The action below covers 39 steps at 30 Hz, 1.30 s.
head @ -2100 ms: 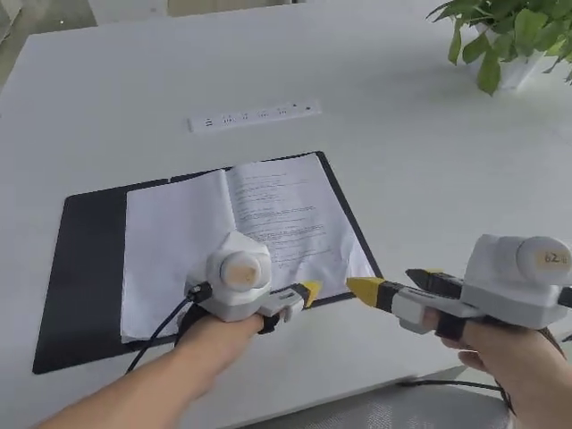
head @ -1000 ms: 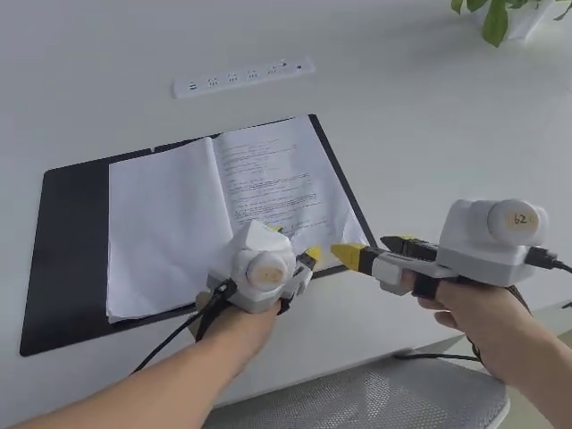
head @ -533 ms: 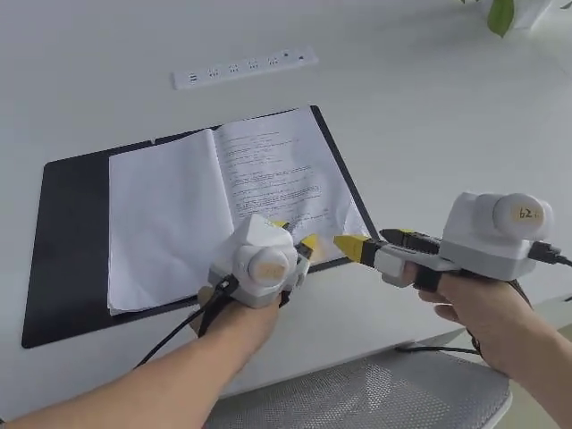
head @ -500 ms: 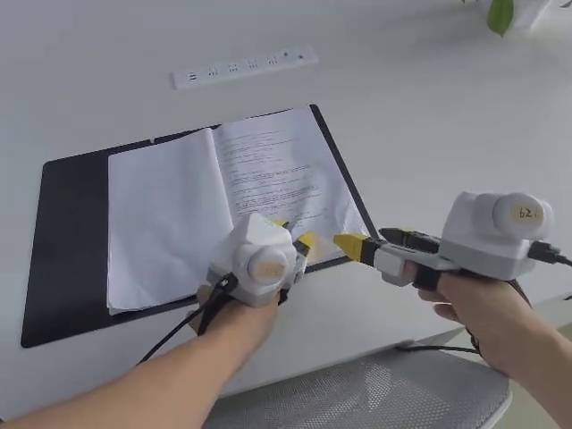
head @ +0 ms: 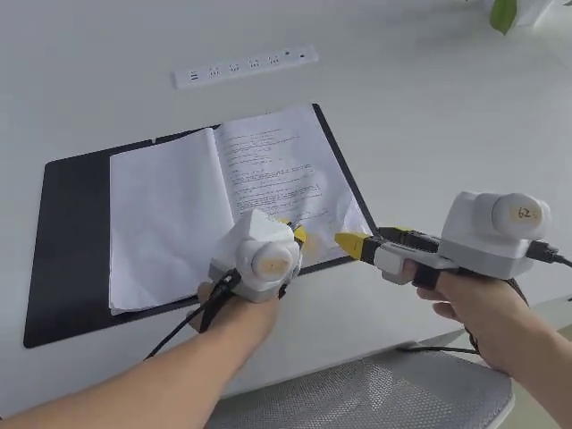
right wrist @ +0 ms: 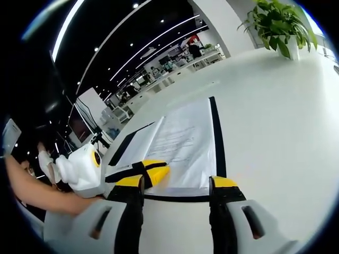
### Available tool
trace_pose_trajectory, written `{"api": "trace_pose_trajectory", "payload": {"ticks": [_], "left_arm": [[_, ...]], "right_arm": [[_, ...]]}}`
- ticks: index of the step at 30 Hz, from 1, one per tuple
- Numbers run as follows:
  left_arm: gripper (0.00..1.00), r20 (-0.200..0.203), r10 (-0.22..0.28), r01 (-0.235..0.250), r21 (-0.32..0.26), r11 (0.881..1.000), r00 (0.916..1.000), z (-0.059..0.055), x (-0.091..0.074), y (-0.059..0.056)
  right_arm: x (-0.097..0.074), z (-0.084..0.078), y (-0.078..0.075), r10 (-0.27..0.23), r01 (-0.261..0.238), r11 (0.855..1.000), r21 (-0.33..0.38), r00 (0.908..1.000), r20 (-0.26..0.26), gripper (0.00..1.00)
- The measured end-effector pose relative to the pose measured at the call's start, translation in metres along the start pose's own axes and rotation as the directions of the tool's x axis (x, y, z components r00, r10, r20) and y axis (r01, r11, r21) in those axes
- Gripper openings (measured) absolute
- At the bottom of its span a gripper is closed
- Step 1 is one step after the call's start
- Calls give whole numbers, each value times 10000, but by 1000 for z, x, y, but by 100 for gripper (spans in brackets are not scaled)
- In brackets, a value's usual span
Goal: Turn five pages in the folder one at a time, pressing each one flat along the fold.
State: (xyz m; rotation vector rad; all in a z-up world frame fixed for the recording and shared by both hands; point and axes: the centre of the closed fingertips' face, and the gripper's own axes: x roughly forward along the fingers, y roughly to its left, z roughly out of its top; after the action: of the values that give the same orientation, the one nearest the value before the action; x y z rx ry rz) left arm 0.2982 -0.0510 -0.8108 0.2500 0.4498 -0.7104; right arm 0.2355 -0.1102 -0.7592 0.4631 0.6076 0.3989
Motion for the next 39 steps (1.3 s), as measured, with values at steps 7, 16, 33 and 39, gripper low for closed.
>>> {"api": "trace_pose_trajectory", "payload": {"ticks": [7,16,33,39], "left_arm": [[6,-12,17,-17,-69,10000,10000,1,0,-1],[6,-9,7,-7,-92,10000,10000,2,0,-2],[6,12,-10,10,-168,9999,10000,2,1,-1],[6,19,0,0,-181,9998,10000,2,0,-1]], "right_arm": [[9,-3,-4,17,-14,9998,209,9999,-155,43],[16,-9,-15,3,18,9973,734,9996,-283,41],[17,-9,-20,-79,109,9843,1762,9998,-179,18],[17,-7,-22,-179,196,9840,1768,9998,-110,6]]}}
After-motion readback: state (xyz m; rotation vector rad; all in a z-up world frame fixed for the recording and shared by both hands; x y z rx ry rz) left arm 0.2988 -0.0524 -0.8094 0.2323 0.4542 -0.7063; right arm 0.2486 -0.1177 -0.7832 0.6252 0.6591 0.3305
